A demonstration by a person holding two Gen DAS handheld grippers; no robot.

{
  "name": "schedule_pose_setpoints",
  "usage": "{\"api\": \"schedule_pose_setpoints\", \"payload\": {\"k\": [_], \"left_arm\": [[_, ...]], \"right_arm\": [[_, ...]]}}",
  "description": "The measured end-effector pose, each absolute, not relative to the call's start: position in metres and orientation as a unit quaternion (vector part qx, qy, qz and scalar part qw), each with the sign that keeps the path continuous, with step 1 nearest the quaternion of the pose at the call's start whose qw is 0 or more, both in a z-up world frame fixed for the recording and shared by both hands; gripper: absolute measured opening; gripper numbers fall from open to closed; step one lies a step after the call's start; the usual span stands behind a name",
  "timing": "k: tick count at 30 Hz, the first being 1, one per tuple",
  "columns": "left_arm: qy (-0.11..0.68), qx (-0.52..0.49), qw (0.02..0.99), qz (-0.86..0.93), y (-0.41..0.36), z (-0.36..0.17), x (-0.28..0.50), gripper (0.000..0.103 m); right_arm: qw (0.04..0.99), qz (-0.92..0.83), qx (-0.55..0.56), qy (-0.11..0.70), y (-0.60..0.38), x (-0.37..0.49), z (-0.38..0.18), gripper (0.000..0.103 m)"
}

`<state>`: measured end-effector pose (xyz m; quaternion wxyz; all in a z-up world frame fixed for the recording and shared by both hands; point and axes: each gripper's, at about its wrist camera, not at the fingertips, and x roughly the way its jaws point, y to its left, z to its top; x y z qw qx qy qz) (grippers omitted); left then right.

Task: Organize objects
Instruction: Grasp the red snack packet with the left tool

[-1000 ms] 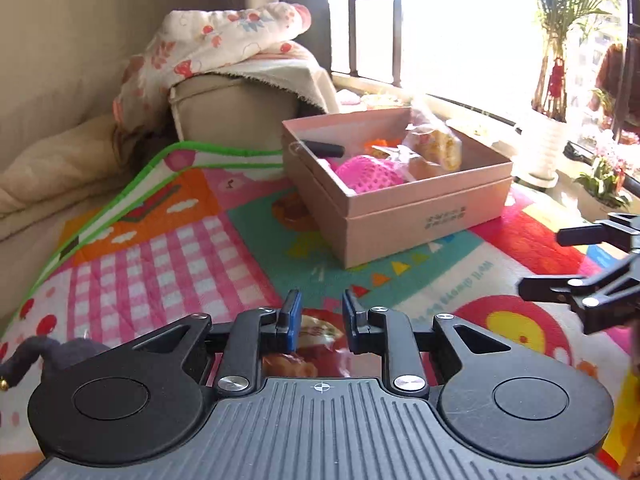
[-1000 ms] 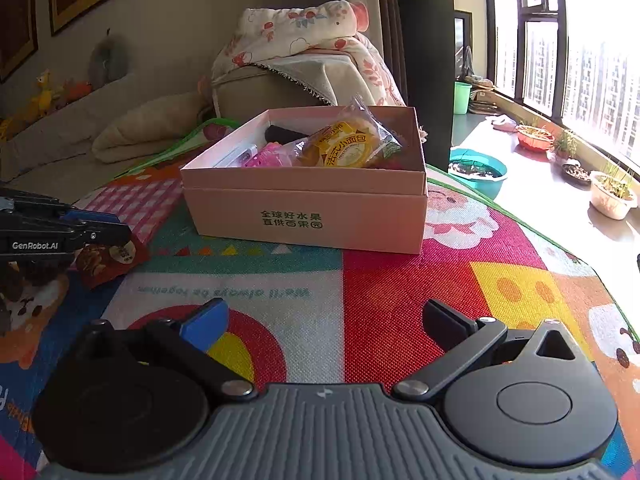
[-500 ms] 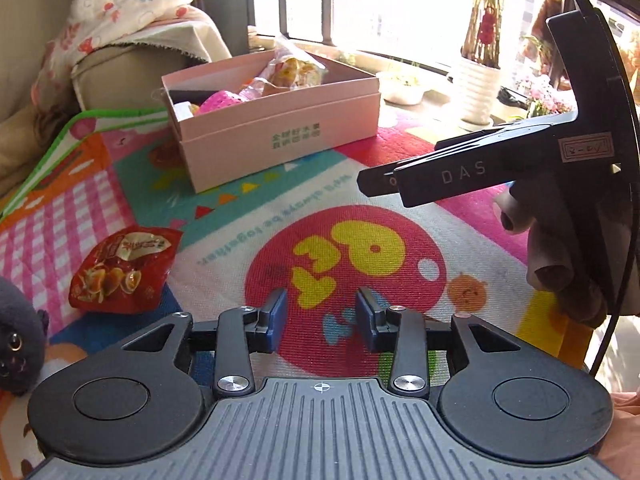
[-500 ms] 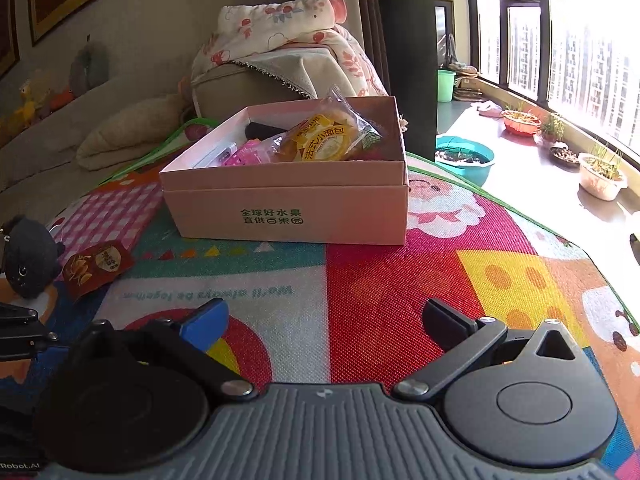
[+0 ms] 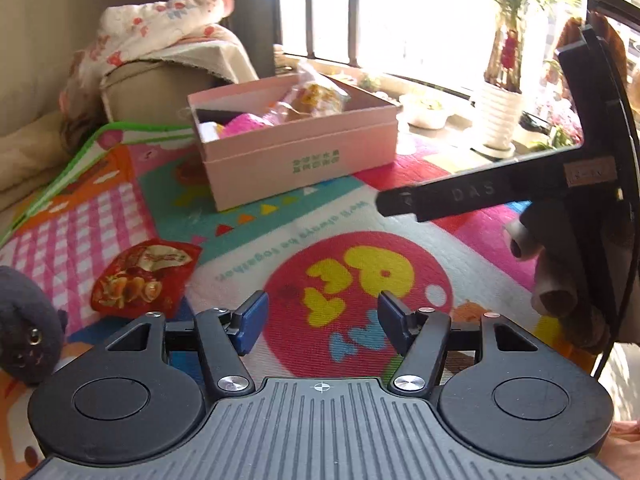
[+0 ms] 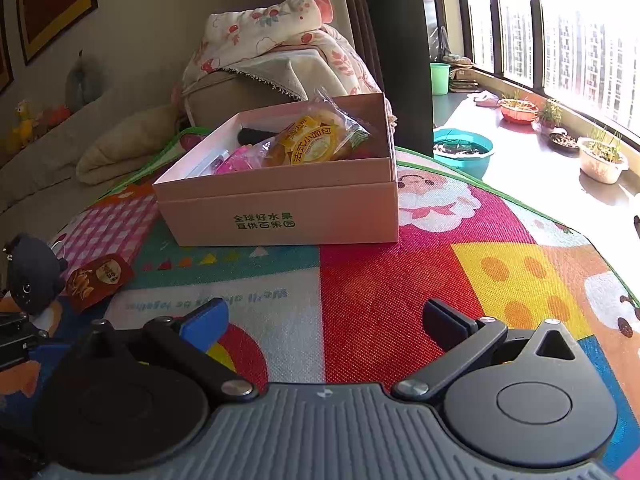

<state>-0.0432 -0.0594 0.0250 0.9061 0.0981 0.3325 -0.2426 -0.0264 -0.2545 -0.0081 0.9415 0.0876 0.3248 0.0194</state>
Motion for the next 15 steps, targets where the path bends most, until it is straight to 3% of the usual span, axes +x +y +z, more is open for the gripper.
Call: {"api": "schedule_pose_setpoints", "payload": {"k": [10,15], "left_arm": [[0.401,-0.124,0.903,-0.088,0.027,0.033,0.02,0.064],[0.389,-0.118,0.911,-0.071,0.018,0.034,0.052,0.064]], "right_arm": [[0.942,0.02,0.089,0.324,-0.254,-0.026,-0.008,0.103],[0.941,0.02,0.092,0.326,-0.253,-0.026,-0.008,0.103]]}}
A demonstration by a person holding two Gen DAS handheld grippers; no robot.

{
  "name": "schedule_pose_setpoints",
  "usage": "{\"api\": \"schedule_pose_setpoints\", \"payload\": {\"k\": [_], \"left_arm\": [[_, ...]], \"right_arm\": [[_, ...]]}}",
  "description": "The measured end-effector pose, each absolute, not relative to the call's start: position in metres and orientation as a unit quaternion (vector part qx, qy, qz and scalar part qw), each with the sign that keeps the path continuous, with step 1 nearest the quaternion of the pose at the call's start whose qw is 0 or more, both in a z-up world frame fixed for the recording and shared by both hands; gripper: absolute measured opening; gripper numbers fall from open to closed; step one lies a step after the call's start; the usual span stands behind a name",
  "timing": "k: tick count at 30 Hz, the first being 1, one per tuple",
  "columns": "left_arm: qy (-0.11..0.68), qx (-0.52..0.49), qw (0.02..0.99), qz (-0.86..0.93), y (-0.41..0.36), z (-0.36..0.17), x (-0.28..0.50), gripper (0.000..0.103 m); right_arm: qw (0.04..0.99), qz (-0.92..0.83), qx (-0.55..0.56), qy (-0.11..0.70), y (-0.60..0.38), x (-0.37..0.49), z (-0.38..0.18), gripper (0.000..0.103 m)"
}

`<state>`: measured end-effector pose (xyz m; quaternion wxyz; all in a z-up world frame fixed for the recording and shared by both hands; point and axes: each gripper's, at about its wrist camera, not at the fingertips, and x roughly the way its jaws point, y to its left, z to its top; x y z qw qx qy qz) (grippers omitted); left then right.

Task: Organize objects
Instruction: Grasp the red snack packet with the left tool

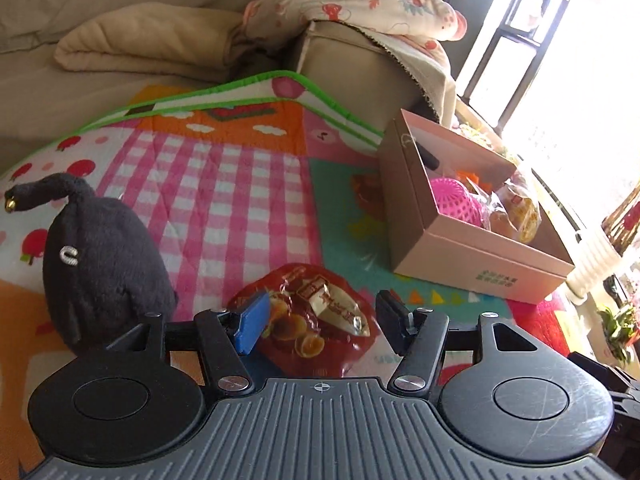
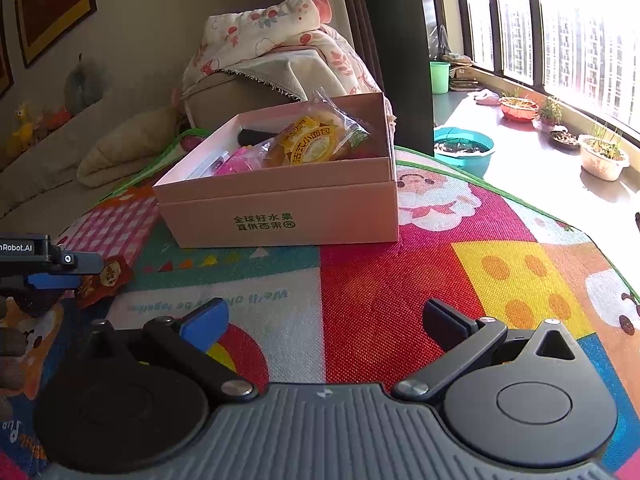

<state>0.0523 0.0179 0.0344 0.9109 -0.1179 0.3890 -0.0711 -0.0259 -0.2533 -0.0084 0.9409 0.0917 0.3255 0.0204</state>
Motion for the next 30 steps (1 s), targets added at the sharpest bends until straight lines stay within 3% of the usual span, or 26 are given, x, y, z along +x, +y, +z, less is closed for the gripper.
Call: {"api": "schedule_pose_setpoints", "payload": {"k": [5,15,30], "left_arm": [[0.391,-0.057,0.917,-0.06,-0.008,0.028,0.074,0.065],[0.338,0.068,0.937,-0.056,-0.02,0.019,0.018,0.067],[0.337,0.004,0.941,-0.035,0.032,0.024,0.0,0.067]], "right_arm": [[0.94,0.021,0.093,0.326,-0.254,-0.026,-0.009,0.103],[0.941,0.02,0.096,0.324,-0.254,-0.027,-0.009,0.103],[0.942,0.015,0.089,0.325,-0.252,-0.028,-0.01,0.103]]}}
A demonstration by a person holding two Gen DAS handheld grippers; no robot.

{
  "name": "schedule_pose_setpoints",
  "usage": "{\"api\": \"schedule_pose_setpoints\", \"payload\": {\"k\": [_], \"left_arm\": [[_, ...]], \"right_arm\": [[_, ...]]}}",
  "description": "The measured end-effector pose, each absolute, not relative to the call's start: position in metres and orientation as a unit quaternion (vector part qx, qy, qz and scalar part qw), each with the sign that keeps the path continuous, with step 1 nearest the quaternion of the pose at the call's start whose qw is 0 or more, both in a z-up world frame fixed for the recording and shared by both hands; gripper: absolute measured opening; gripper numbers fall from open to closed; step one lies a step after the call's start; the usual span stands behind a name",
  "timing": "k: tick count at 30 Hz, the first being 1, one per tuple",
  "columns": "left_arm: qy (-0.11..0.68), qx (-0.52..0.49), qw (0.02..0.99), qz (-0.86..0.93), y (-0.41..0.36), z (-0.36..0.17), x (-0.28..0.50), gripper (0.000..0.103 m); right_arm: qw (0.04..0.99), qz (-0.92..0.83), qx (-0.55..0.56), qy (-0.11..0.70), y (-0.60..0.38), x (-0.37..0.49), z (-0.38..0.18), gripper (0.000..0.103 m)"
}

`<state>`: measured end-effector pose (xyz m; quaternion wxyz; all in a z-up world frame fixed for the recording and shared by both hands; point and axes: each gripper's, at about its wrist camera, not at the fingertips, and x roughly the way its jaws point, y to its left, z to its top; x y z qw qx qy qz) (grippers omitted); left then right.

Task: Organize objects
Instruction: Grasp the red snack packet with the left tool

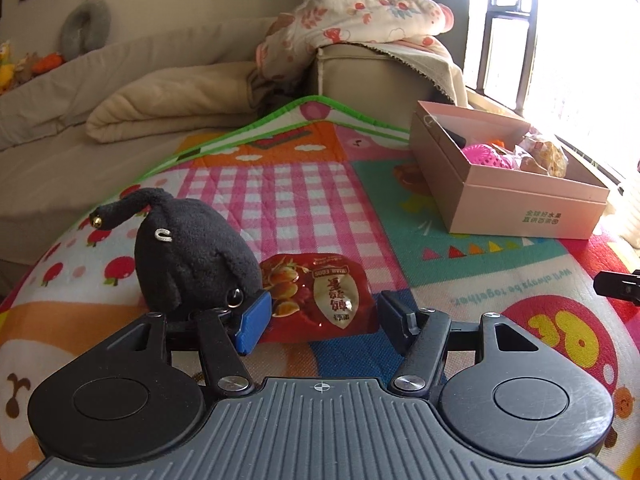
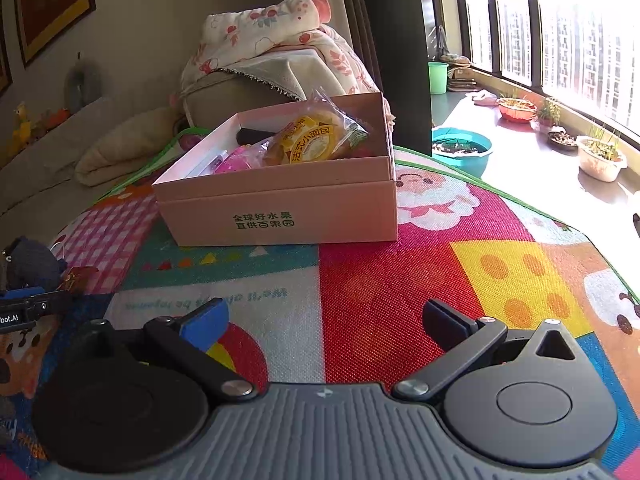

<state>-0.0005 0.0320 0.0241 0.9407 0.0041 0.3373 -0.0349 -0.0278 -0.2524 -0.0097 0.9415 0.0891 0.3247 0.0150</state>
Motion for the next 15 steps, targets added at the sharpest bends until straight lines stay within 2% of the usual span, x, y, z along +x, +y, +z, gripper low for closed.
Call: {"api": "schedule_pose_setpoints", "payload": {"k": [5,9,12,15], "left_arm": [[0.343,-0.025,0.938,-0.037,0.042,0.019,0.013,0.074],[0.339,-0.034,0.94,-0.026,0.049,0.016,0.017,0.075],[0.345,-0.05,0.937,-0.022,0.056,0.011,0.023,0.084],[0.347,-0.062,0.936,-0.015,0.06,0.008,0.027,0.08]], "right_arm": [[0.941,0.015,0.089,0.326,-0.253,-0.028,-0.01,0.103],[0.94,0.018,0.087,0.329,-0.251,-0.027,-0.01,0.103],[0.94,0.019,0.084,0.331,-0.25,-0.026,-0.011,0.103],[0.94,0.02,0.082,0.331,-0.249,-0.026,-0.011,0.103]]}}
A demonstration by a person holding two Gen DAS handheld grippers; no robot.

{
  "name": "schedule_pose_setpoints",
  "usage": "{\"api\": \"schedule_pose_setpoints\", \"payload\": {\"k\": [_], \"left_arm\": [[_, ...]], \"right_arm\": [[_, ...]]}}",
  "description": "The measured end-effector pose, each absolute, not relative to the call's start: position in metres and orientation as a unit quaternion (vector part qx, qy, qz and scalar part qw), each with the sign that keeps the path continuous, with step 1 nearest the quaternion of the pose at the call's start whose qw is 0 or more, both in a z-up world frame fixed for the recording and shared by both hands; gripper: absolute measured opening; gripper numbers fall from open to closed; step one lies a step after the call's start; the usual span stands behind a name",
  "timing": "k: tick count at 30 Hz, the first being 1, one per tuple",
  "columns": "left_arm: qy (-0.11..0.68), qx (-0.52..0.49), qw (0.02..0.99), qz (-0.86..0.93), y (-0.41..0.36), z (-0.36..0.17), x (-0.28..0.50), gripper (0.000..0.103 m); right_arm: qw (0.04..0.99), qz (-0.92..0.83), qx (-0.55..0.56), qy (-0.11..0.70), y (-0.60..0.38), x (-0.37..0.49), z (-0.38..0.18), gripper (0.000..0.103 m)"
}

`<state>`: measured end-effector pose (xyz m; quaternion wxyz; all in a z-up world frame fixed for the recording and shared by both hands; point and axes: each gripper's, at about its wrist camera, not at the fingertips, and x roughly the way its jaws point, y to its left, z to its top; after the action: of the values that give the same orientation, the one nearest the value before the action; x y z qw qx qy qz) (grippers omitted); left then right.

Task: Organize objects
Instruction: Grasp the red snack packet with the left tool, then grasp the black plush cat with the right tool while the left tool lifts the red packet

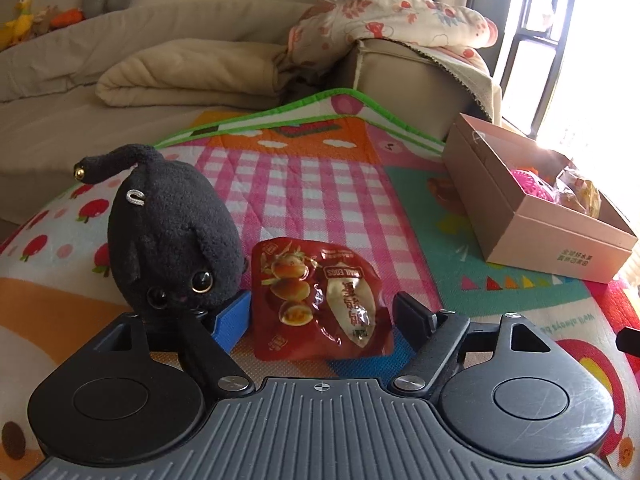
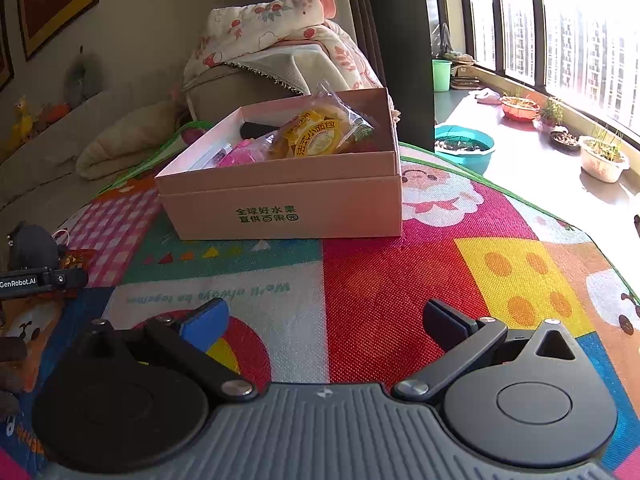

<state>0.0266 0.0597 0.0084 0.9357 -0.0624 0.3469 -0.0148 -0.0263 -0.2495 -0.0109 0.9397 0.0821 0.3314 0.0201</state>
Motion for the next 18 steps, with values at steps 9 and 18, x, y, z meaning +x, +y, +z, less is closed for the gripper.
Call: {"api": "schedule_pose_setpoints", "payload": {"k": [9,18], "left_arm": [[0.338,-0.036,0.94,-0.037,0.053,0.007,0.027,0.077],[0.336,-0.046,0.933,-0.12,0.073,0.011,-0.054,0.077]], "right_arm": [[0.938,0.02,0.077,0.336,-0.249,-0.025,-0.012,0.103],[0.924,0.07,0.035,0.374,-0.202,-0.012,-0.006,0.103]]}}
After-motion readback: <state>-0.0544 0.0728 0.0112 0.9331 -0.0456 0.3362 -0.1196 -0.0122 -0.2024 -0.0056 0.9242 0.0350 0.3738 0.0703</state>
